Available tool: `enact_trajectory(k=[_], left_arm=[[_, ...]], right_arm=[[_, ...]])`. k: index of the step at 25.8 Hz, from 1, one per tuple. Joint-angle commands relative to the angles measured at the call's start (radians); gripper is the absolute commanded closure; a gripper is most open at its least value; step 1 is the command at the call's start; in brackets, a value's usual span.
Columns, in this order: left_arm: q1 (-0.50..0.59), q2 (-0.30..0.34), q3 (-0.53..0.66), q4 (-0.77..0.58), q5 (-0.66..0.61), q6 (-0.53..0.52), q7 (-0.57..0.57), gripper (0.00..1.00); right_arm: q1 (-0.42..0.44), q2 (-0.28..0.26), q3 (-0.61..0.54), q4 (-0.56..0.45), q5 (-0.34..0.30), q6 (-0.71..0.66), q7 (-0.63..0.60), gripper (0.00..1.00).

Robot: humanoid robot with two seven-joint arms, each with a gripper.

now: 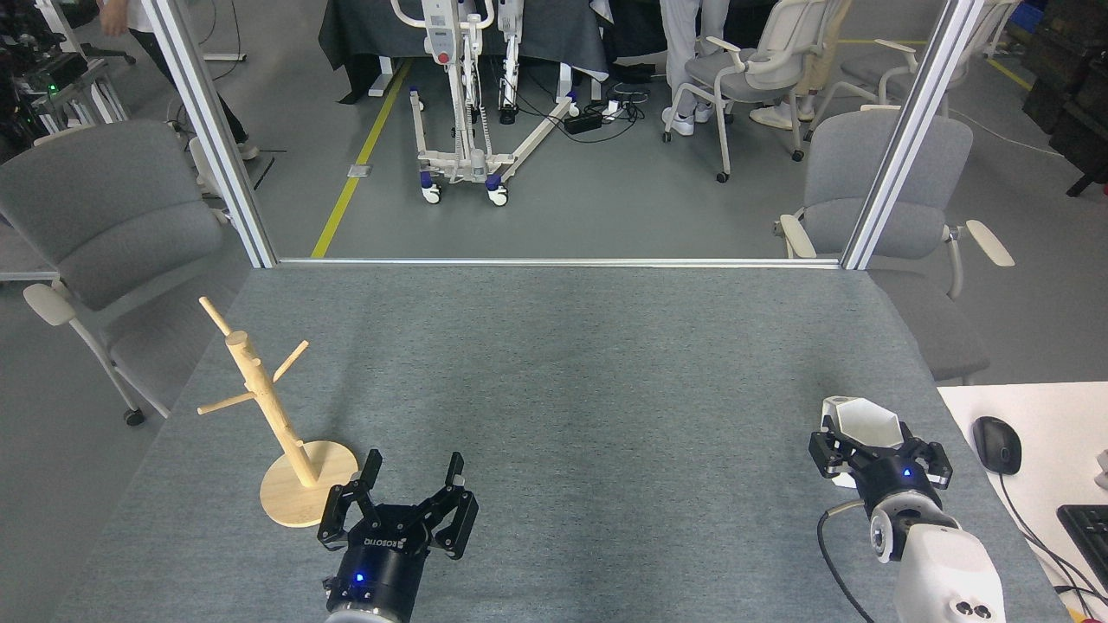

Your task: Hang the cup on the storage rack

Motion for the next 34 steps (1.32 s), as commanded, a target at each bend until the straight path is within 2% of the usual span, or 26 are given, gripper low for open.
enact_trajectory(k=[1,23,25,27,28,30,34], left_arm=[[0.000,0.000,-0.002,-0.001,0.000,-0.001,0.000,0.00],[-0.008,0.002,-0.002,0.001,0.000,-0.021,-0.002,0.00],[-0.009,0.002,-0.002,0.003,0.000,-0.021,-0.002,0.00],[-0.011,0.002,-0.002,0.003,0.000,-0.024,-0.002,0.00],[-0.011,0.002,-0.002,0.001,0.000,-0.024,-0.002,0.00],[-0.011,0.002,-0.002,0.003,0.000,-0.024,-0.002,0.00],[-0.017,0.005,-0.002,0.003,0.000,-0.024,-0.002,0.00]], right_arm=[[0.001,-0.001,0.000,0.000,0.000,0.001,0.004,0.01],[0.001,0.001,0.003,0.000,0.002,-0.010,0.004,0.04],[0.001,0.001,0.003,0.000,0.002,-0.010,0.002,0.09],[0.001,0.002,0.003,0.000,0.002,-0.011,0.002,0.20],[0.001,0.002,0.003,0.000,0.002,-0.011,0.002,0.27],[0.001,0.002,0.003,-0.002,0.002,-0.015,0.002,0.49],[0.000,0.001,0.001,-0.002,0.000,-0.059,0.004,0.80]])
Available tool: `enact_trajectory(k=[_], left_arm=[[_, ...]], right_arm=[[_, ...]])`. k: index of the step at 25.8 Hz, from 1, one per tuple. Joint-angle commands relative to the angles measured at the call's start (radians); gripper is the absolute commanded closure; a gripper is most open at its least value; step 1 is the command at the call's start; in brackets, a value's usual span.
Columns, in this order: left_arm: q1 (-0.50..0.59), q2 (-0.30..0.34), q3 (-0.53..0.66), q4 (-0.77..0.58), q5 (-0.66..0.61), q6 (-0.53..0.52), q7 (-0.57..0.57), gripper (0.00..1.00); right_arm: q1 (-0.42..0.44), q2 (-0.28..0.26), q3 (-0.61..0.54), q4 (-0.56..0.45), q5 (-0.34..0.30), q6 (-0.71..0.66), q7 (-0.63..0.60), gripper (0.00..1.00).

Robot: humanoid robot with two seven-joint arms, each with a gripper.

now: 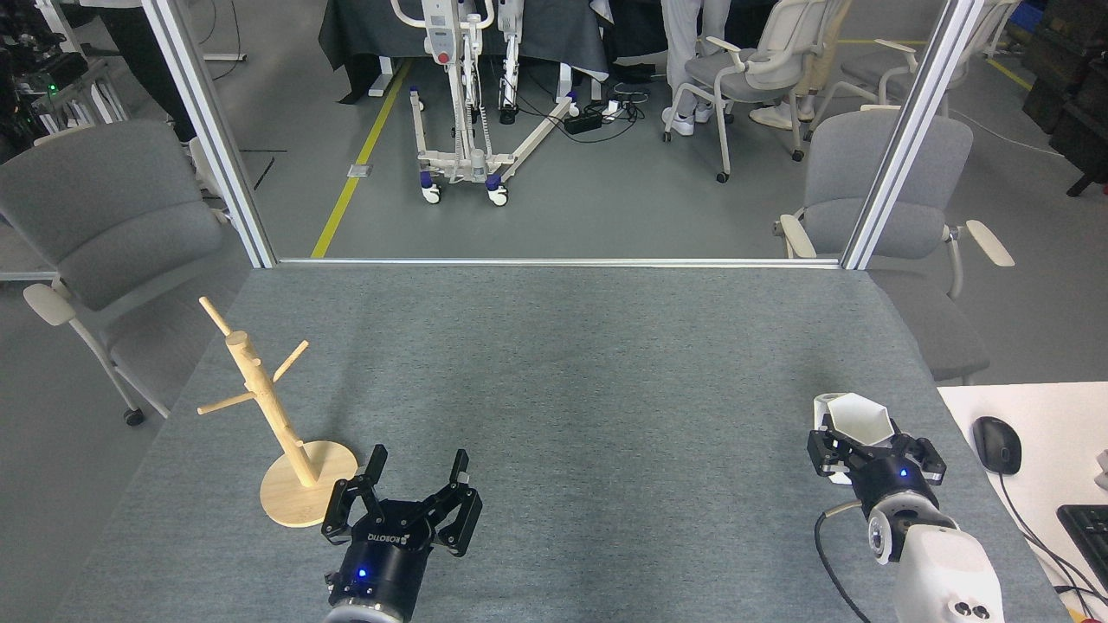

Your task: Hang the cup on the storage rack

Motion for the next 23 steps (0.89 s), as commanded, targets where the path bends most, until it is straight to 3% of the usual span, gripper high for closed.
enact_trajectory(k=[1,8,10,12,14,16,23], left_arm=[[-0.005,0.003,0.000,0.000,0.000,0.000,0.001,0.00],[-0.002,0.003,0.000,-0.002,0.000,0.000,0.001,0.00],[-0.002,0.003,0.000,-0.002,0.000,0.000,0.001,0.00],[-0.002,0.003,0.000,-0.002,0.000,0.000,0.001,0.00],[0.000,0.006,0.000,-0.006,0.000,-0.005,0.001,0.00],[0.000,0.004,0.000,-0.020,-0.002,-0.037,0.001,0.00],[0.009,-0.002,0.000,-0.035,0.001,-0.044,0.004,0.00]], right_arm=[[-0.002,-0.001,-0.003,-0.001,-0.001,-0.029,0.000,0.84],[-0.008,-0.002,-0.012,-0.007,-0.040,-0.061,0.016,0.97],[-0.014,-0.035,-0.018,-0.025,-0.132,-0.141,0.067,1.00],[-0.018,-0.073,-0.047,-0.073,-0.238,-0.204,0.202,1.00],[-0.018,-0.088,-0.072,-0.130,-0.291,-0.214,0.312,1.00],[-0.017,-0.088,-0.102,-0.272,-0.331,-0.181,0.452,1.00],[-0.002,-0.064,-0.133,-0.670,-0.325,-0.023,0.699,1.00]])
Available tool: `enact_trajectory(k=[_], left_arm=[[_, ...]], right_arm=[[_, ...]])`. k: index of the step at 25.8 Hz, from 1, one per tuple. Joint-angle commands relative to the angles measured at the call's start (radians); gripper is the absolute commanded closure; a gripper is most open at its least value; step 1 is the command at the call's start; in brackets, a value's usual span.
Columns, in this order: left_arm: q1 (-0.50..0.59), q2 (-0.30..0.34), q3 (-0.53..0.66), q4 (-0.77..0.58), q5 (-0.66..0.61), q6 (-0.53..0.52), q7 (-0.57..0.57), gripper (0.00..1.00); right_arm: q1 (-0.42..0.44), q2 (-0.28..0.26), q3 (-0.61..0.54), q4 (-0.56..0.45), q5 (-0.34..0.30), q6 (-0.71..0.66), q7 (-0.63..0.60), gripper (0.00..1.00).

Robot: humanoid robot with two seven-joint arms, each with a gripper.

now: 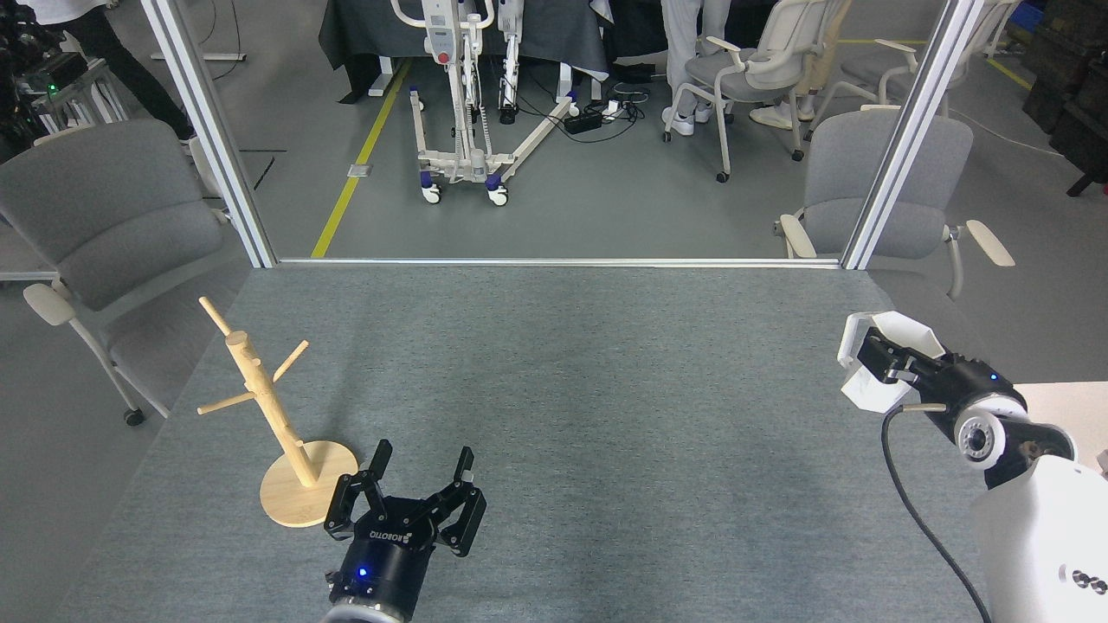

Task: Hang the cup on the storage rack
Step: 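Carry the cup with the right gripper toward the table center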

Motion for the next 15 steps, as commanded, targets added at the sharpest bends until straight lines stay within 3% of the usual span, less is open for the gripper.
enact_trajectory(k=[1,4,7,10,15], left_arm=[[0.004,0.001,-0.001,-0.019,0.001,-0.014,0.004,0.00],[0.004,0.010,-0.003,-0.033,-0.002,-0.085,0.013,0.01],[0.001,0.014,-0.008,-0.039,-0.008,-0.103,0.013,0.01],[-0.006,0.027,-0.032,-0.042,-0.062,-0.114,0.015,0.01],[-0.011,0.017,-0.107,-0.042,-0.272,-0.108,0.015,0.01]], right_arm=[[0.012,0.024,-0.018,-0.217,0.003,0.041,0.098,1.00],[0.026,0.068,-0.008,-0.378,0.028,0.045,0.100,1.00],[0.038,0.165,0.027,-0.496,0.123,0.076,0.104,1.00],[0.035,0.222,0.165,-0.543,0.222,0.225,0.140,1.00],[-0.011,0.231,0.292,-0.565,0.285,0.389,0.230,1.00]])
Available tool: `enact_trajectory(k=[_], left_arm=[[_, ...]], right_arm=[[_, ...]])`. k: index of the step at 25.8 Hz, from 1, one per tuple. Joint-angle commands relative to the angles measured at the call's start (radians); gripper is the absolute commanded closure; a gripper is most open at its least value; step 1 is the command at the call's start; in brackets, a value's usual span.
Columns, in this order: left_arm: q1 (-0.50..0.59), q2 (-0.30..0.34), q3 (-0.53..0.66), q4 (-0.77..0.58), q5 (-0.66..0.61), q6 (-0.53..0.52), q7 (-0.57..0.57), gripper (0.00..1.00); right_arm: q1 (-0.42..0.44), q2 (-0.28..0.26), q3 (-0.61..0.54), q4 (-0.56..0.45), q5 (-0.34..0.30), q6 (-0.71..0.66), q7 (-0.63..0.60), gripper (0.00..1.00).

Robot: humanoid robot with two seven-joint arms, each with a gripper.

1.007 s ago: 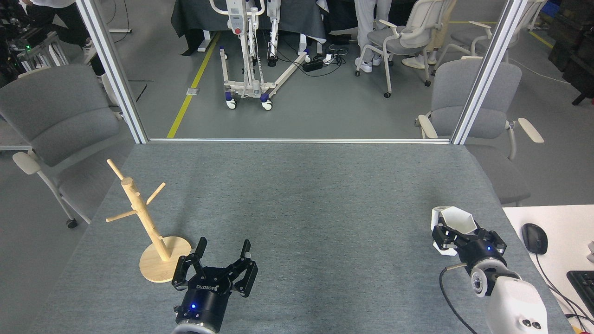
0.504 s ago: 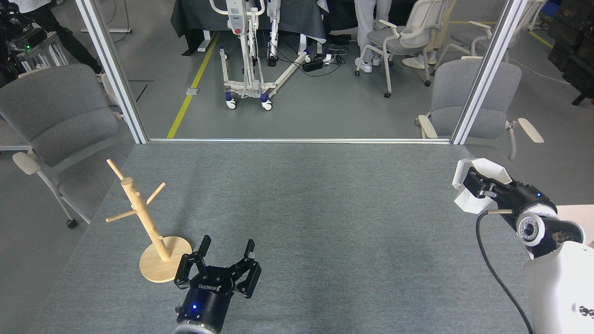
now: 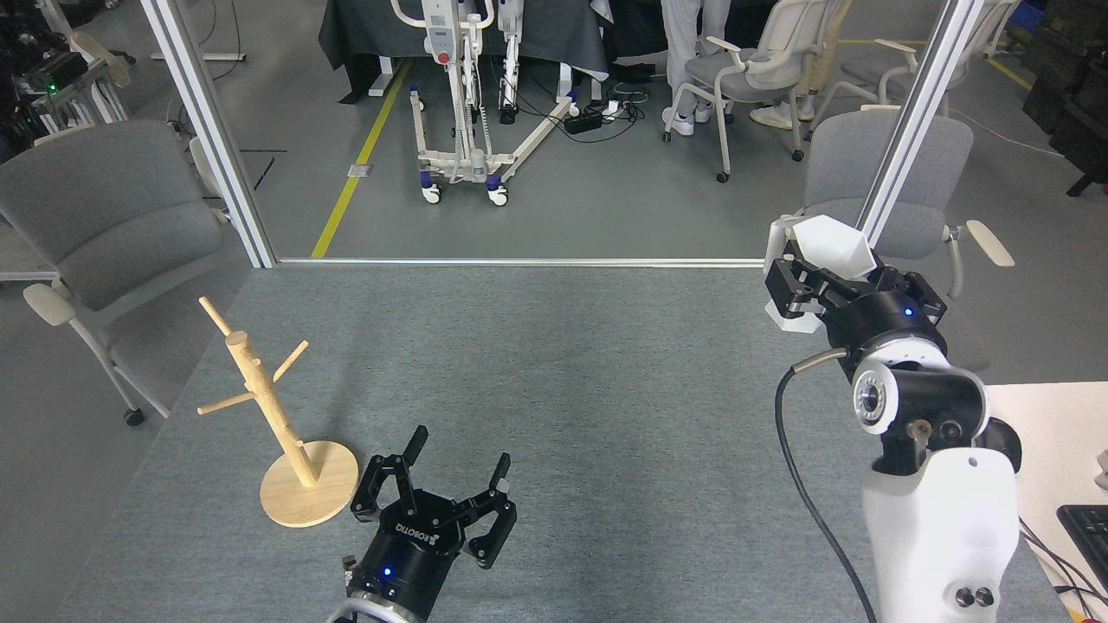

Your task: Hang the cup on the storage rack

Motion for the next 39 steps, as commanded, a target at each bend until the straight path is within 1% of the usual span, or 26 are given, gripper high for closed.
enact_trajectory(k=[1,3,7,9,11,12,15,18,22,24,29,32,34,36,39], left_arm=[[-0.006,-0.005,-0.060,-0.001,-0.115,0.003,0.003,0.01],[-0.029,-0.003,-0.084,-0.004,-0.117,0.003,0.018,0.01],[-0.087,-0.002,-0.158,0.004,-0.126,0.003,0.015,0.01],[-0.142,-0.013,-0.176,0.031,-0.127,0.012,0.012,0.02],[-0.180,-0.037,-0.176,0.074,-0.127,0.014,0.012,0.02],[-0.193,-0.048,-0.178,0.085,-0.127,0.014,0.012,0.02],[-0.228,-0.046,-0.204,0.094,-0.132,0.011,0.011,0.02],[-0.260,-0.045,-0.242,0.151,-0.169,0.009,0.011,0.01],[-0.266,-0.049,-0.261,0.180,-0.178,0.008,0.012,0.01],[-0.282,-0.051,-0.261,0.194,-0.178,0.012,0.012,0.01],[-0.331,-0.052,-0.259,0.265,-0.177,0.028,0.014,0.01],[-0.348,-0.052,-0.257,0.292,-0.177,0.049,0.012,0.01],[-0.365,-0.052,-0.254,0.312,-0.177,0.051,0.012,0.01],[-0.377,-0.052,-0.250,0.326,-0.175,0.051,0.012,0.01],[-0.397,-0.051,-0.244,0.341,-0.170,0.052,0.014,0.01]], right_arm=[[-0.028,0.023,0.105,-0.017,0.075,0.116,0.040,1.00],[-0.039,0.045,0.167,-0.014,0.131,0.193,0.046,1.00],[-0.040,0.085,0.306,-0.010,0.261,0.344,0.119,1.00],[-0.033,0.108,0.355,-0.007,0.299,0.401,0.142,1.00],[-0.030,0.125,0.402,-0.001,0.327,0.446,0.150,1.00],[-0.030,0.131,0.422,-0.001,0.335,0.461,0.152,1.00],[-0.028,0.146,0.476,0.003,0.344,0.496,0.167,1.00],[-0.028,0.164,0.525,0.016,0.373,0.527,0.167,1.00],[-0.028,0.177,0.537,0.041,0.382,0.529,0.165,1.00],[-0.031,0.184,0.565,0.062,0.384,0.533,0.164,1.00],[-0.036,0.191,0.629,0.087,0.390,0.604,0.164,1.00],[-0.036,0.195,0.638,0.095,0.391,0.610,0.164,1.00],[-0.033,0.209,0.652,0.098,0.393,0.611,0.164,1.00],[-0.030,0.214,0.660,0.104,0.410,0.625,0.164,1.00],[-0.028,0.226,0.689,0.110,0.419,0.641,0.164,1.00]])
